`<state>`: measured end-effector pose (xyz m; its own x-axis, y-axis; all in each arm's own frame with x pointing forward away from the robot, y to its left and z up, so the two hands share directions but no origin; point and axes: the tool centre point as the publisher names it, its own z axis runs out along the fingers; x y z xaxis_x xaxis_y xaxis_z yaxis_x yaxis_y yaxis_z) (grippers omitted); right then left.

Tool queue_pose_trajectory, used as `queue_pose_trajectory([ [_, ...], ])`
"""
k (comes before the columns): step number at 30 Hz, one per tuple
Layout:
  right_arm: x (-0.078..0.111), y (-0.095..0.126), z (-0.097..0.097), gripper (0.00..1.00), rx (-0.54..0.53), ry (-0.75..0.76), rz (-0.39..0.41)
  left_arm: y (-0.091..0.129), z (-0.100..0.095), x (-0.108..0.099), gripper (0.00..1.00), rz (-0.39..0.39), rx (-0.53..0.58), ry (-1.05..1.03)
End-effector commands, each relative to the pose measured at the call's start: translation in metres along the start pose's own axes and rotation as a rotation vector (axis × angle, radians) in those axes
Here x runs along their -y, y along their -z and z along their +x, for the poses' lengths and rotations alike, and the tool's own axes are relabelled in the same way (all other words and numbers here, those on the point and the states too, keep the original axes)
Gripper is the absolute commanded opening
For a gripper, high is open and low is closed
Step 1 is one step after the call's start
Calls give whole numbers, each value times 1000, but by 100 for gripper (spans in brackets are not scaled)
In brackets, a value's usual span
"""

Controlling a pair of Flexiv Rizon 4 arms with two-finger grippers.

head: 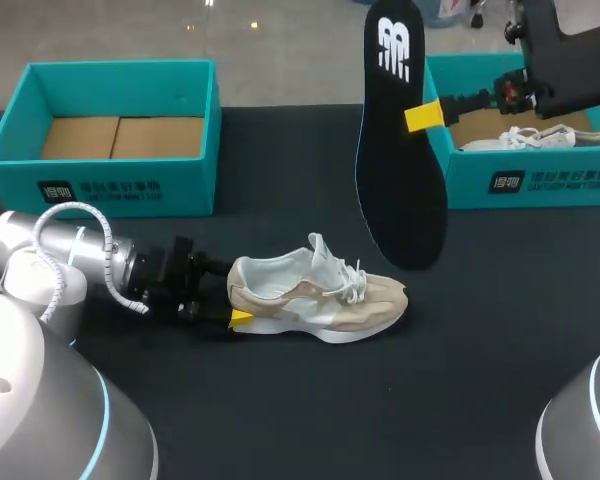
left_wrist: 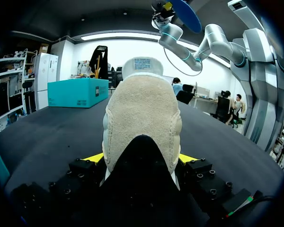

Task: Take the shoe out of the shoebox, open the shoe tongue, remove and reinsert the insole, then place the shoe into the shoebox

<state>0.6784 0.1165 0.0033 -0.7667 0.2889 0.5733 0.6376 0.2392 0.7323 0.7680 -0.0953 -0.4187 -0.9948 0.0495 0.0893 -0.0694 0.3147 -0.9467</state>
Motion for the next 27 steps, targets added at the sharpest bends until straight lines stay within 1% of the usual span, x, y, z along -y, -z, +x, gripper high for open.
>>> queue_pose_trajectory([
  [1, 4, -2, 4, 0, 2, -2, 6, -1, 0, 0, 0, -1, 1, 0],
  [5, 5, -3, 4, 0, 6, 1, 27, -1, 0, 0, 0, -1, 1, 0],
  [11, 4, -3, 5, 0, 9, 6, 34, -1, 0, 0, 0, -1, 1, 0],
  [27, 3, -4, 5, 0, 13, 0, 26, -1, 0, 0, 0, -1, 1, 0],
])
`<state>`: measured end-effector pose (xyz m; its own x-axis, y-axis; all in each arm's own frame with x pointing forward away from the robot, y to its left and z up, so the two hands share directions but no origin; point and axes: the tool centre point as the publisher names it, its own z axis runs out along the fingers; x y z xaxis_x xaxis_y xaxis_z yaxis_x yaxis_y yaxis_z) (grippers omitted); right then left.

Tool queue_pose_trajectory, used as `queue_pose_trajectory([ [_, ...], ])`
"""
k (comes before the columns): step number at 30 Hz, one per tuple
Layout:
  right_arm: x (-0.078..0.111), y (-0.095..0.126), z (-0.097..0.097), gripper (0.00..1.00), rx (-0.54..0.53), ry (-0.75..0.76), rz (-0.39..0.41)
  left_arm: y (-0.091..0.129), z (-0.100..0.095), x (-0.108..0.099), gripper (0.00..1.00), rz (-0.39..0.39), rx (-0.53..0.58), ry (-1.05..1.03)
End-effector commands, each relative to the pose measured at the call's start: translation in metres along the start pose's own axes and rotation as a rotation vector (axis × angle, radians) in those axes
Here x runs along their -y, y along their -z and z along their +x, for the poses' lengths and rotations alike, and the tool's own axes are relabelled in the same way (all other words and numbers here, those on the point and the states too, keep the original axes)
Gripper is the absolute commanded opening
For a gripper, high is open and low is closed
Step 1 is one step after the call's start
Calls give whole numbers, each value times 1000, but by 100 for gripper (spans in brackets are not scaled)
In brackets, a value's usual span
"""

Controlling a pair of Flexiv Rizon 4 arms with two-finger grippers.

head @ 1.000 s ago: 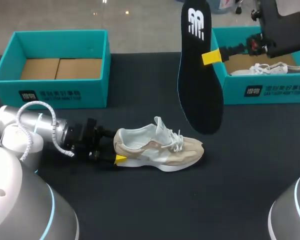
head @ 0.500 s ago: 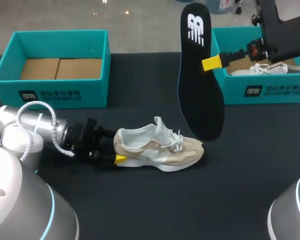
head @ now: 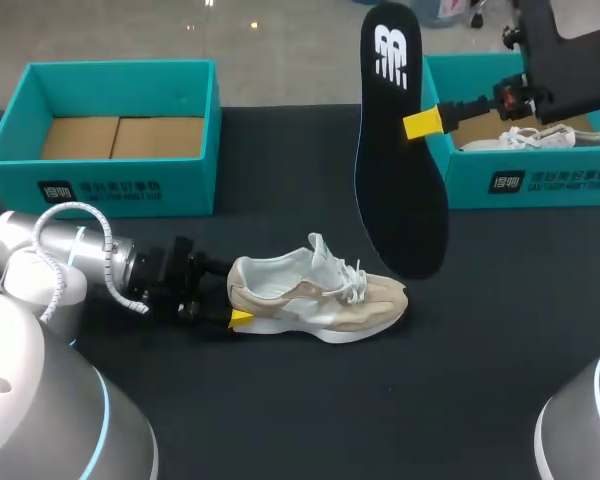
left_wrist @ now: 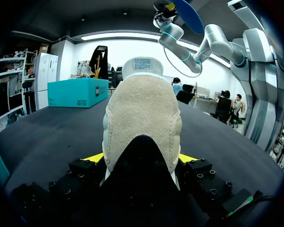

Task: Take the shoe out of the shoebox, open the shoe tongue, remove and reinsert the insole, then place the shoe into the shoebox

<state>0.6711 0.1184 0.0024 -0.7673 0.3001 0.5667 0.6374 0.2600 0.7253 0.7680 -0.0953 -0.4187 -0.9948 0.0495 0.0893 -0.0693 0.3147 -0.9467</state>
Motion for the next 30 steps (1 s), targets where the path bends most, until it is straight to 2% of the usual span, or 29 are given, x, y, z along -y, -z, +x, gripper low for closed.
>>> queue_pose_trajectory([
  [1, -2, -2, -1, 0, 0, -2, 4, -1, 0, 0, 0, -1, 1, 0],
  [7, -2, -2, -1, 0, 0, -2, 4, -1, 0, 0, 0, -1, 1, 0],
  [8, -2, -2, -1, 0, 0, -2, 4, -1, 0, 0, 14, -1, 1, 0],
  [9, -2, -2, -1, 0, 0, -2, 4, -1, 0, 0, 43, -1, 1, 0],
  [10, -2, -2, -1, 0, 0, -2, 4, -1, 0, 0, 79, -3, -1, 0],
  [11, -2, -2, -1, 0, 0, -2, 4, -1, 0, 1, 100, -7, 1, 3],
  [22, -2, -2, -1, 0, 0, -2, 4, 5, 6, 6, 100, -40, 7, -3],
  [30, -2, -2, -1, 0, 0, -2, 4, 14, 11, 11, 100, -132, 7, -24],
])
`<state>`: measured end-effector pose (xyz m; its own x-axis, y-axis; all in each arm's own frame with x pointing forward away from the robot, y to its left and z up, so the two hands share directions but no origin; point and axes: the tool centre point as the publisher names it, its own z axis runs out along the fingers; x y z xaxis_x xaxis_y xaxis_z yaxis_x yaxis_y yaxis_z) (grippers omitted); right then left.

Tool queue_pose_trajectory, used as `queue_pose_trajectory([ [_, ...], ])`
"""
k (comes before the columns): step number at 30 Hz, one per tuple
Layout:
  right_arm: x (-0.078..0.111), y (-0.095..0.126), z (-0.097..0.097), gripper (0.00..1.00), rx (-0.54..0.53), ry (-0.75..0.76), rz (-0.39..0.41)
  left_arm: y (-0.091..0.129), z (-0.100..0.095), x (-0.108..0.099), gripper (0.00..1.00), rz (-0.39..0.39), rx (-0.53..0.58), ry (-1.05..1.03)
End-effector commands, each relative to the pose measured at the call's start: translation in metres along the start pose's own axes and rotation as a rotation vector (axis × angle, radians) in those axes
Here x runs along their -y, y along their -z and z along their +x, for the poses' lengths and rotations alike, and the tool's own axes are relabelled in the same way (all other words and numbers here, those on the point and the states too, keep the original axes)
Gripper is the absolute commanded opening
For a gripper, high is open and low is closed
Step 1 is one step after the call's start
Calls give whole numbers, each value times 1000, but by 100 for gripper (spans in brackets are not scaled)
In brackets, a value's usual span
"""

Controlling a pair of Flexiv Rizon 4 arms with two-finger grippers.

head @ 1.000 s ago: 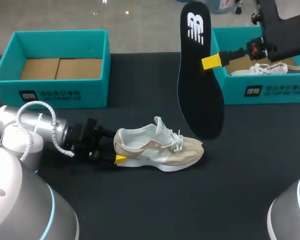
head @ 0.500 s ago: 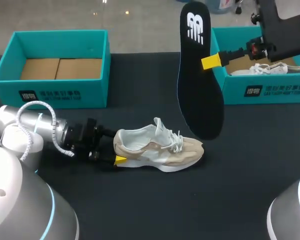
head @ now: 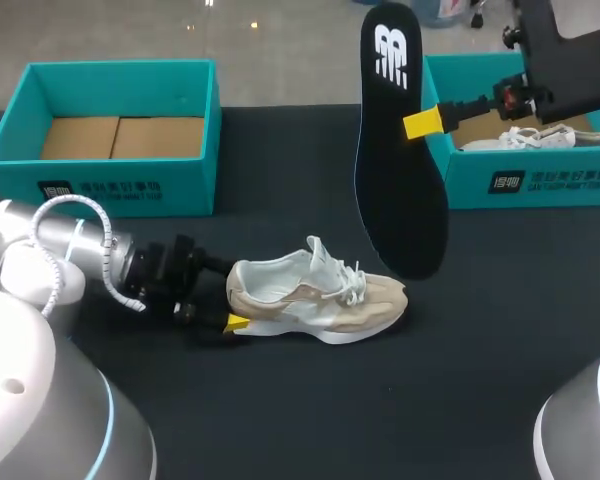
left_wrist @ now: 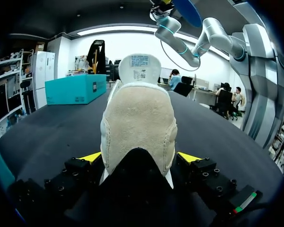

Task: Take the shoe out of the shoebox, open the shoe tongue, remove and reinsert the insole, then place the shoe into the shoebox

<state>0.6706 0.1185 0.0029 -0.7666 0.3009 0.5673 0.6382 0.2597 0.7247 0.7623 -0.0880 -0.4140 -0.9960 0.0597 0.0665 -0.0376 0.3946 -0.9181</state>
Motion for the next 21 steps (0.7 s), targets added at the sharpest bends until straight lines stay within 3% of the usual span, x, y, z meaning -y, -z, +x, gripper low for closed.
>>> queue_pose_trajectory([
  [1, -2, -2, -1, 0, 0, -1, 4, 8, 4, 9, 100, -57, 12, -1],
  [6, -2, -2, -1, 0, 0, -1, 4, 14, 3, 12, 100, -136, 17, -7],
  [11, -2, -2, -1, 0, 0, -1, 4, 25, 2, 19, 100, -269, 27, -11],
  [21, -2, -2, -1, 0, 0, -1, 4, 25, 2, 19, 100, -269, 27, -11],
])
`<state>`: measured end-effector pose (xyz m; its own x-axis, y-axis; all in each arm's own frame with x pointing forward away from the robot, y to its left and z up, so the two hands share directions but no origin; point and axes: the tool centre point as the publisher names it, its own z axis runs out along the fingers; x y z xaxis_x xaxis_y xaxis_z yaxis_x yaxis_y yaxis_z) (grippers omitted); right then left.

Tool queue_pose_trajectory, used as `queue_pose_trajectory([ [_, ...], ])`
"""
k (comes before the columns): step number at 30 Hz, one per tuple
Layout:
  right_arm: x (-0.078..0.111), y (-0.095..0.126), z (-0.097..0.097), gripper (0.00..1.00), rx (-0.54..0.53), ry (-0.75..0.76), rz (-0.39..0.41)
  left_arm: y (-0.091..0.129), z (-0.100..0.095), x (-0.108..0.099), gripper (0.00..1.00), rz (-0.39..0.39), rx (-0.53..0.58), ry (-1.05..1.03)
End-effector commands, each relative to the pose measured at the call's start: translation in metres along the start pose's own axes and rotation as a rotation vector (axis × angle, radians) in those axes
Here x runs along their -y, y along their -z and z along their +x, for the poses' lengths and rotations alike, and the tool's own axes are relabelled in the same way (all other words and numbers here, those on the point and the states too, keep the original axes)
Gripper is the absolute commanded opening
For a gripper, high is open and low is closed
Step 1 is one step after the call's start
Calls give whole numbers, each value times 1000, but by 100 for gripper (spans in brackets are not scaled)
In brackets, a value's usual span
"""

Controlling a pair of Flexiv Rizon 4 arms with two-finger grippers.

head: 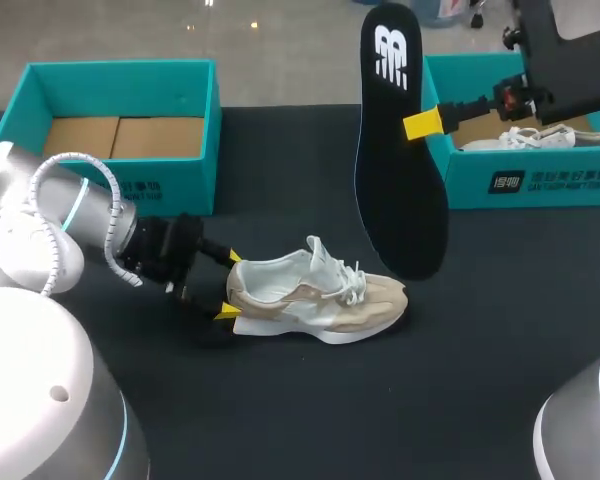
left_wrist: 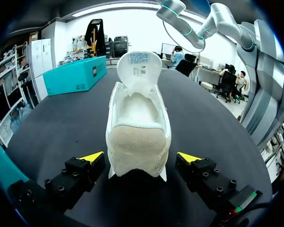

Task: Take the shoe out of the shoebox, open the shoe tongue, remove and reinsert the insole, then place the shoe into the shoebox

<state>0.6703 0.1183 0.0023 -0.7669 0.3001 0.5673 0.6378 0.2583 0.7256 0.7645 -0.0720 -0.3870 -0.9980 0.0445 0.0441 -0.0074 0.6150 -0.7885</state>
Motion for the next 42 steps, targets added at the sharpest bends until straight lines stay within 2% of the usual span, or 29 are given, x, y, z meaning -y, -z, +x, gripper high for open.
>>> queue_pose_trajectory([
  [1, -2, -2, -1, 0, 0, -1, 5, 0, 1, 1, 100, -11, 2, 1],
  [4, -2, -2, -1, 0, 0, -1, 5, 0, 1, 1, 100, -11, 2, 1],
  [5, -2, -2, -1, 0, 0, -1, 5, 2, 1, 3, 100, -63, 19, 3],
  [7, -2, -2, -1, 0, 0, -1, 5, 5, 1, 5, 100, -117, 13, 10],
  [17, -2, -2, -1, 0, 0, -1, 5, 12, -6, 6, 100, -284, 1, 46],
  [19, -2, -2, -1, 0, 0, -1, 5, 15, -7, 8, 100, -328, -3, 41],
  [23, -2, -2, -1, 0, 0, -1, 5, 18, -8, 16, 100, -486, -1, 36],
  [25, -2, -2, -1, 0, 0, -1, 5, 20, -8, 20, 100, -527, -16, 32],
  [26, -2, -2, -1, 0, 0, -1, 5, 21, -9, 21, 100, -572, -15, 30],
  [33, -2, -2, -1, 0, 0, -1, 5, 23, -9, 31, 100, -698, -64, 46],
  [36, -2, -2, -1, 0, 0, -1, 5, 23, -8, 33, 100, -734, -62, 39],
  [39, -2, -2, -1, 0, 0, -1, 5, 28, -4, 38, 100, -698, -44, -7],
  [42, -2, -2, -1, 0, 0, -1, 5, 28, -4, 38, 100, -698, -44, -7],
])
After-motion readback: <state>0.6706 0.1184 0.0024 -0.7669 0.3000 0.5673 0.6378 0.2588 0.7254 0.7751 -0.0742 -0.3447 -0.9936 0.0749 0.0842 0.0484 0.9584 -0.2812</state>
